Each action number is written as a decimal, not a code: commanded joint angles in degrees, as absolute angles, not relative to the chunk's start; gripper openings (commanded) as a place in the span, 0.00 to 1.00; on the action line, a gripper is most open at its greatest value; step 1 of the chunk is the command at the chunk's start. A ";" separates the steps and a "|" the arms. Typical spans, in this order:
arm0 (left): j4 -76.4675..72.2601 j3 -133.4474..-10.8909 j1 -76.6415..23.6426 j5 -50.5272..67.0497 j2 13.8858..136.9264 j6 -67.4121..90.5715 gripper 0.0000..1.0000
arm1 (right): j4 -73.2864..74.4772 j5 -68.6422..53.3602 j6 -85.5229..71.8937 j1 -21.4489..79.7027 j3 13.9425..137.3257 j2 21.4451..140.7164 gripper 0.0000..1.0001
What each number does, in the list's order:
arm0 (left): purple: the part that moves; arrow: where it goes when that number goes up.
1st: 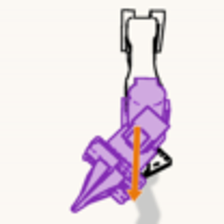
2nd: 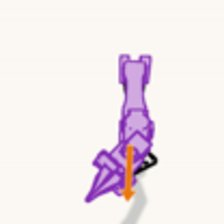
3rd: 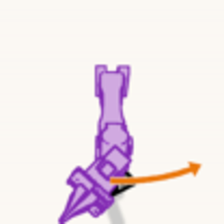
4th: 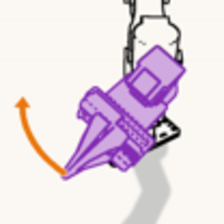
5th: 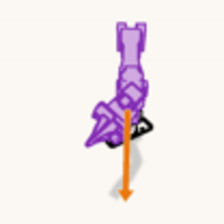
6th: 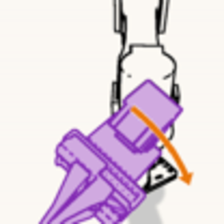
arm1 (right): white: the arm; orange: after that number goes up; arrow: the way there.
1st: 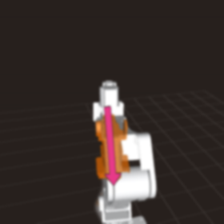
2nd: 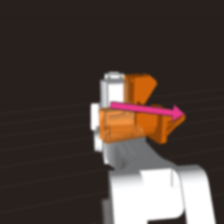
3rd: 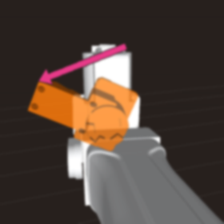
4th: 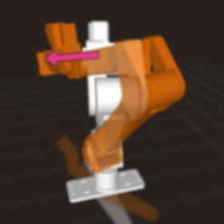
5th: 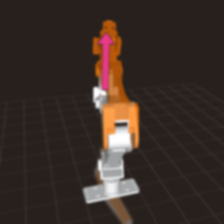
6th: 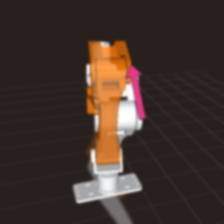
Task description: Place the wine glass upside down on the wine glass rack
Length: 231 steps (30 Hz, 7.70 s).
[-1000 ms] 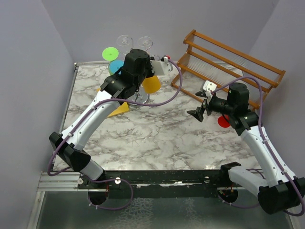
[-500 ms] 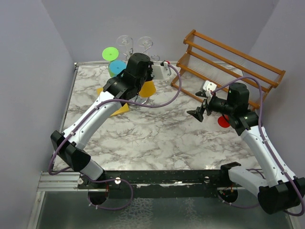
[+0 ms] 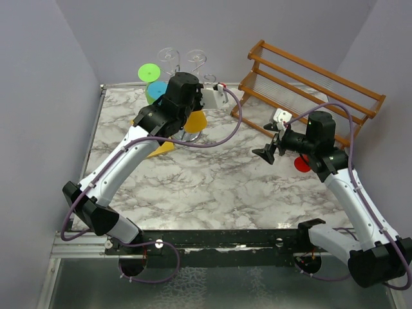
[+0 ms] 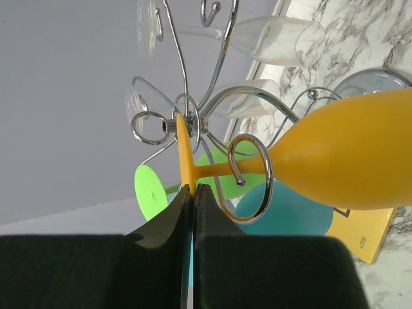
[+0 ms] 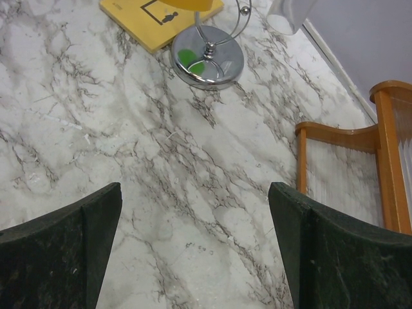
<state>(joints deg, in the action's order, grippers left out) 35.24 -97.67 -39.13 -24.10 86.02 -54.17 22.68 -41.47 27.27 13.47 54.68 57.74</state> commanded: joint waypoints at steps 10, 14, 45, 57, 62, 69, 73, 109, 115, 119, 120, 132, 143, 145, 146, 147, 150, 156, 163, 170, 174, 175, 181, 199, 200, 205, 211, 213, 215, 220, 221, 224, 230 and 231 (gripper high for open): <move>41.26 -100.26 -39.61 -22.03 82.43 -52.61 0.00 | 21.45 -41.53 27.02 13.27 54.23 58.41 0.96; 43.05 -101.19 -39.59 -19.74 81.98 -51.80 0.00 | 21.56 -41.53 27.03 13.27 54.23 58.68 0.96; 40.19 -99.72 -41.04 -12.14 84.02 -51.33 0.03 | 21.36 -40.09 26.76 13.18 53.88 58.16 0.96; 39.97 -97.45 -41.22 -11.29 84.14 -50.80 0.14 | 21.20 -39.54 26.88 13.16 53.88 58.11 0.96; 39.98 -97.04 -41.22 -11.25 84.15 -50.90 0.16 | 21.13 -39.12 27.01 13.16 53.71 58.10 0.96; 39.93 -97.08 -41.22 -11.16 84.04 -50.51 0.19 | 20.99 -38.90 27.07 13.17 53.53 58.20 0.96; 40.14 -97.20 -41.22 -11.10 83.94 -50.36 0.20 | 20.85 -38.57 27.08 13.18 53.42 58.10 0.96; 42.37 -101.25 -41.68 -1.71 79.40 -40.02 0.85 | 32.02 -6.11 25.39 13.18 58.05 53.49 0.95; 41.92 -101.32 -41.66 1.26 76.70 -37.26 0.92 | 33.19 -3.02 23.28 7.86 56.65 51.24 0.95; 40.73 -99.64 -41.66 2.02 74.97 -36.75 0.92 | 36.02 -5.75 21.75 1.96 56.95 51.90 0.94; 40.37 -99.16 -41.66 1.99 74.70 -36.75 0.92 | 36.71 -6.21 21.64 0.57 56.91 52.16 0.93; 39.47 -98.11 -41.66 2.02 74.73 -36.63 0.92 | 41.39 -6.17 22.38 -2.59 56.49 59.22 0.68; 40.08 -98.49 -41.65 2.04 75.36 -36.74 0.92 | 42.35 -4.50 23.11 -2.56 57.61 65.39 0.47; 40.13 -98.52 -41.65 1.96 75.45 -36.80 0.92 | 42.67 -4.19 23.27 -2.55 57.85 66.58 0.42; 40.16 -98.51 -41.66 1.98 75.44 -36.86 0.92 | 42.96 -4.18 23.38 -2.55 58.03 67.08 0.39; 40.22 -98.45 -41.66 1.94 75.48 -36.91 0.92 | 43.24 -4.21 23.48 -2.55 58.21 67.41 0.36; 40.25 -98.43 -41.65 1.98 75.57 -37.00 0.92 | 43.60 -4.31 23.64 -2.55 58.53 67.94 0.24; 39.94 -98.03 -41.67 2.28 75.42 -36.61 0.92 | 43.85 -4.46 24.67 -2.55 58.73 68.50 0.02; 38.71 -97.60 -41.66 1.70 75.05 -34.21 0.92 | 47.30 -14.48 28.11 -2.55 63.91 66.98 0.02; 37.86 -98.64 -41.66 3.31 74.60 -29.42 0.99 | 52.30 -30.63 31.50 -2.55 72.29 66.09 0.02; 36.87 -99.77 -41.66 4.57 74.85 -25.38 0.99 | 52.53 -38.75 30.27 -2.53 76.72 65.73 0.02; 36.39 -99.85 -41.62 4.78 74.96 -24.35 0.99 | 52.01 -40.60 29.60 -2.55 77.72 65.60 0.02; 31.61 -99.74 -41.66 5.28 75.93 -17.12 0.96 | 41.12 -47.28 21.81 -2.55 80.49 62.89 0.01; 26.98 -107.49 -39.31 12.50 84.13 8.98 0.83 | 17.25 -55.31 0.60 -2.48 86.73 64.19 0.02; 26.37 -107.53 -39.00 13.50 84.31 10.24 0.83 | 16.44 -55.55 -0.48 -2.53 86.90 64.36 0.02; 22.26 -108.41 -37.45 17.18 86.05 16.08 0.82 | 13.31 -56.66 -6.16 -2.53 87.44 65.06 0.02; 18.04 -108.67 -36.74 18.62 88.99 22.19 0.77 | 10.46 -58.42 -12.37 -2.49 87.56 65.65 0.02; 17.55 -109.20 -36.74 18.78 90.18 22.89 0.76 | 9.76 -59.23 -13.58 -2.46 87.31 65.59 0.02; 17.43 -110.16 -36.75 19.49 91.31 23.72 0.74 | 9.58 -59.62 -13.99 -2.47 87.25 65.57 0.01; 17.04 -111.49 -36.74 20.75 93.56 25.01 0.64 | 9.10 -60.18 -14.50 -2.47 86.47 65.45 0.02; 16.92 -111.38 -36.74 20.92 93.78 24.99 0.62 | 9.06 -60.32 -14.49 -2.50 86.29 65.42 0.02; 16.47 -110.71 -36.74 21.36 94.28 24.92 0.57 | 8.73 -60.71 -14.59 -2.51 85.81 65.14 0.02; 16.37 -111.47 -36.74 22.59 95.86 25.38 0.49 | 8.24 -61.08 -14.54 -2.53 84.87 64.86 0.02; 16.35 -111.70 -36.74 22.85 96.21 25.37 0.47 | 8.19 -61.15 -14.45 -2.54 84.70 64.86 0.02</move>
